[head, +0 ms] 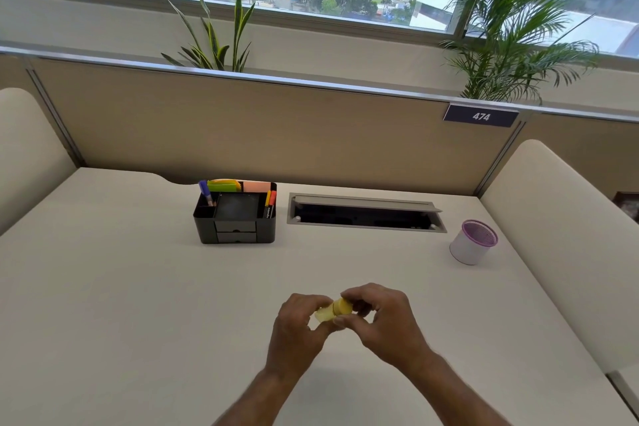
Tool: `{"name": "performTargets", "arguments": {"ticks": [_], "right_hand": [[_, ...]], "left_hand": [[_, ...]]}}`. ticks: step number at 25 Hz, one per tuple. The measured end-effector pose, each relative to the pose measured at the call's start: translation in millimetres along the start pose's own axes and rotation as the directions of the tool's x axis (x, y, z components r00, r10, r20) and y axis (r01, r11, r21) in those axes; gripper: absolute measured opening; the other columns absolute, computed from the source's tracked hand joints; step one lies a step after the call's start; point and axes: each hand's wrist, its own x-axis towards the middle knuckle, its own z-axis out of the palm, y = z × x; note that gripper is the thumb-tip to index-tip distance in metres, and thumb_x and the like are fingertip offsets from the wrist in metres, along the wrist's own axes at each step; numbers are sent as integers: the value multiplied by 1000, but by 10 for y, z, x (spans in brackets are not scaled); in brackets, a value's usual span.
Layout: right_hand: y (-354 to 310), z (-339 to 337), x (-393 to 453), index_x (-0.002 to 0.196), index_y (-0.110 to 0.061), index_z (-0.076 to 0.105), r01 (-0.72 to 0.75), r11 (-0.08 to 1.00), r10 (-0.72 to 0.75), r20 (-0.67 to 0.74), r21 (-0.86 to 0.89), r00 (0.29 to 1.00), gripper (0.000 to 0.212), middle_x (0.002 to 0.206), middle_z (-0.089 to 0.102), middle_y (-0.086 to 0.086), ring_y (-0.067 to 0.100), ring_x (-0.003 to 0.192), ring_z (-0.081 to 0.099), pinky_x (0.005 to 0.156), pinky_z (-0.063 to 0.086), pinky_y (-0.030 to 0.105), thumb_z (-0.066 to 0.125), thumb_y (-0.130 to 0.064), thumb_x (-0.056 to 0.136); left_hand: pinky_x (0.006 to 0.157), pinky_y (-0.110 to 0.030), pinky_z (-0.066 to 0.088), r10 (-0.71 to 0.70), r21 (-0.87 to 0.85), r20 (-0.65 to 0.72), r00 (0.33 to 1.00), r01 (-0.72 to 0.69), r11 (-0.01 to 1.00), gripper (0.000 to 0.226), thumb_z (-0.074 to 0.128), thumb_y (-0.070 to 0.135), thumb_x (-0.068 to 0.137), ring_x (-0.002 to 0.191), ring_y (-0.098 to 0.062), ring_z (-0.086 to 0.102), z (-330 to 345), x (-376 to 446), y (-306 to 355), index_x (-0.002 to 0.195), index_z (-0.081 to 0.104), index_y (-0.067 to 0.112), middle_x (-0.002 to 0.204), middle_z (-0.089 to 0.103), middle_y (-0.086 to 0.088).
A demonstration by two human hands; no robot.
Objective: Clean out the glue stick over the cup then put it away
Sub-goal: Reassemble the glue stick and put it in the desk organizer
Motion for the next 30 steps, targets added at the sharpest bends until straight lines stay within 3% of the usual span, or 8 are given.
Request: {"name": "performTargets", "arguments": {"ticks": [4,13,21,30], "right_hand": [[8,13,-5,94,-17,76,-14,1000,15,-35,19,999,33,81,75,-8,7,70,66,64,57,21,91,-25,66],[0,47,-13,88,-19,75,7,1000,-8,-68,-18,998,32,76,74,-8,6,63,64,59,55,21,90,-33,64],[4,22,18,85,-17,76,-2,997,1,-5,-83,1000,35,73,73,-5,8,61,62,59,56,29,91,-38,61],[-10,70,89,87,-17,77,-14,995,17,28,-101,999,37,74,73,-4,8,61,62,59,56,26,90,-40,62]], "left_hand": [[63,-27,50,9,15,-47,999,-9,1000,36,92,34,61,76,-4,56,-6,34,19,86,69,21,82,63,20],[63,-26,48,64,63,-56,996,-61,996,36,93,28,60,71,-6,56,-1,83,-6,82,64,24,76,69,10],[58,-31,53,98,92,-43,994,-94,991,32,94,17,60,72,-9,59,-9,78,-39,80,70,19,76,72,7],[59,-29,54,108,100,-54,993,-102,990,31,94,16,60,72,-12,62,-30,108,-92,82,71,16,78,72,5]]}}
